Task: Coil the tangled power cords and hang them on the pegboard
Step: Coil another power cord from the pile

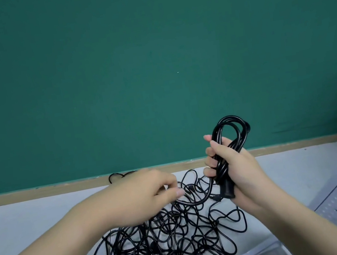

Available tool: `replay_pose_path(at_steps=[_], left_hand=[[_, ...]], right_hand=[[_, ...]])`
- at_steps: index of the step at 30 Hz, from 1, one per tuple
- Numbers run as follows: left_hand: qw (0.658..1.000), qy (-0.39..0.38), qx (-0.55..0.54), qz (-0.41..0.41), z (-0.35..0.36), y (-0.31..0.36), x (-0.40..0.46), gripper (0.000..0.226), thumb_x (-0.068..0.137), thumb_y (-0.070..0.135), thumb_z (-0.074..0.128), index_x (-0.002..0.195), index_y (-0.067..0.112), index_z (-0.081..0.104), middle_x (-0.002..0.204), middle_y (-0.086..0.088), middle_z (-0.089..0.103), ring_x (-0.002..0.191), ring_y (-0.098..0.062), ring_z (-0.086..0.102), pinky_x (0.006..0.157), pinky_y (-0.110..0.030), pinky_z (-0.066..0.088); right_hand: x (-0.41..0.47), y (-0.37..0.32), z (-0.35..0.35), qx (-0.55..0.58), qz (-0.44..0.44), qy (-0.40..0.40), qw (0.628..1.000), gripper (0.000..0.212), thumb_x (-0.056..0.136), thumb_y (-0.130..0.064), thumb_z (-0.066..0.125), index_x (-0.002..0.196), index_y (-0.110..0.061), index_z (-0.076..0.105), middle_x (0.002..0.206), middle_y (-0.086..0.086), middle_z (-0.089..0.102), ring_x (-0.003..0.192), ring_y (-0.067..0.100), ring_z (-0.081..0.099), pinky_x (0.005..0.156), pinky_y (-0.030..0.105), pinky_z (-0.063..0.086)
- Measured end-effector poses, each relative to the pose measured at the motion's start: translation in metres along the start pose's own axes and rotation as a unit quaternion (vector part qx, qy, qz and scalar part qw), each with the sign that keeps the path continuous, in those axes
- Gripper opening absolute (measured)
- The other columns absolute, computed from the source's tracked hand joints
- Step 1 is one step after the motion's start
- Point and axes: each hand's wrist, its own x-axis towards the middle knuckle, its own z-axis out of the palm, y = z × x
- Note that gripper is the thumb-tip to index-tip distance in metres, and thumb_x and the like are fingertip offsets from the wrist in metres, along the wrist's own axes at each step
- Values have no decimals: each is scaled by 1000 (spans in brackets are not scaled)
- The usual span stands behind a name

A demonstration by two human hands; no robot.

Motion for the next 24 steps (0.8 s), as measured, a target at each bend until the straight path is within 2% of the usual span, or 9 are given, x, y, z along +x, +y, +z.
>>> replay_pose_path(at_steps=[2, 4, 6, 8, 13, 15, 19, 21, 24], left_hand=[[998, -39, -55, 15, 8, 6, 0, 43, 96, 68, 50, 87, 27, 55, 64, 6, 47, 59, -13, 39, 62, -35, 38], [992, -31, -112, 45, 13, 13, 0, 49, 93, 65, 60, 82, 19, 47, 65, 6, 38, 60, -15, 33, 60, -34, 31], [982, 19, -176, 70, 13, 19, 0, 53, 92, 54, 69, 75, 15, 38, 64, 8, 31, 58, -14, 27, 55, -30, 25], [969, 89, -215, 83, 9, 21, 2, 54, 94, 48, 67, 69, 12, 36, 62, 8, 28, 57, -13, 26, 53, -27, 24], [934, 222, -272, 73, 5, 25, 8, 49, 92, 54, 53, 61, 19, 37, 60, 10, 25, 56, -10, 24, 52, -24, 23], [928, 245, -275, 59, 4, 26, 10, 48, 90, 56, 52, 58, 23, 38, 59, 12, 26, 55, -9, 24, 52, -23, 24], [927, 231, -290, 53, 3, 27, 11, 49, 82, 58, 62, 59, 20, 42, 52, 14, 31, 55, -12, 24, 51, -26, 22], [939, 207, -272, 42, 2, 22, 12, 60, 75, 69, 75, 57, 19, 46, 54, 12, 31, 54, -12, 27, 53, -29, 24], [948, 195, -253, -5, -1, 12, 14, 73, 52, 77, 77, 59, 13, 43, 56, 4, 35, 59, -16, 30, 61, -35, 24]], right_hand=[[0, 0, 4, 33, 5, 4, 999, 21, 105, -6, 50, 122, -11, 60, 69, -2, 41, 54, 9, 38, 49, 22, 37], [3, -1, 7, 61, 10, 14, 998, 24, 104, -2, 50, 124, -10, 59, 68, -2, 42, 53, 11, 39, 48, 23, 38], [6, -1, 8, 91, 24, 20, 995, 27, 103, -1, 49, 127, -7, 57, 70, 1, 44, 54, 12, 41, 47, 23, 40], [6, 0, 10, 112, 45, 10, 993, 27, 102, -1, 49, 128, -6, 56, 72, 3, 45, 53, 13, 43, 46, 24, 42], [2, 2, 14, 85, 68, -27, 994, 27, 103, -4, 51, 128, -9, 58, 72, 1, 47, 54, 12, 48, 62, 27, 47], [1, -2, 13, 75, 78, -53, 993, 21, 103, -9, 54, 124, -7, 59, 72, 1, 48, 53, 12, 47, 60, 27, 47], [-4, 1, 12, -48, 96, -126, 986, 24, 96, -24, 70, 114, -10, 63, 78, 4, 52, 57, 12, 48, 55, 25, 46], [-8, 7, 13, -107, 111, -167, 974, 32, 93, -32, 74, 113, -8, 66, 83, 8, 57, 57, 10, 49, 55, 23, 41], [-13, 13, 14, -130, 162, -220, 953, 40, 97, -49, 65, 113, -12, 64, 67, 0, 53, 54, 11, 44, 54, 24, 31]])
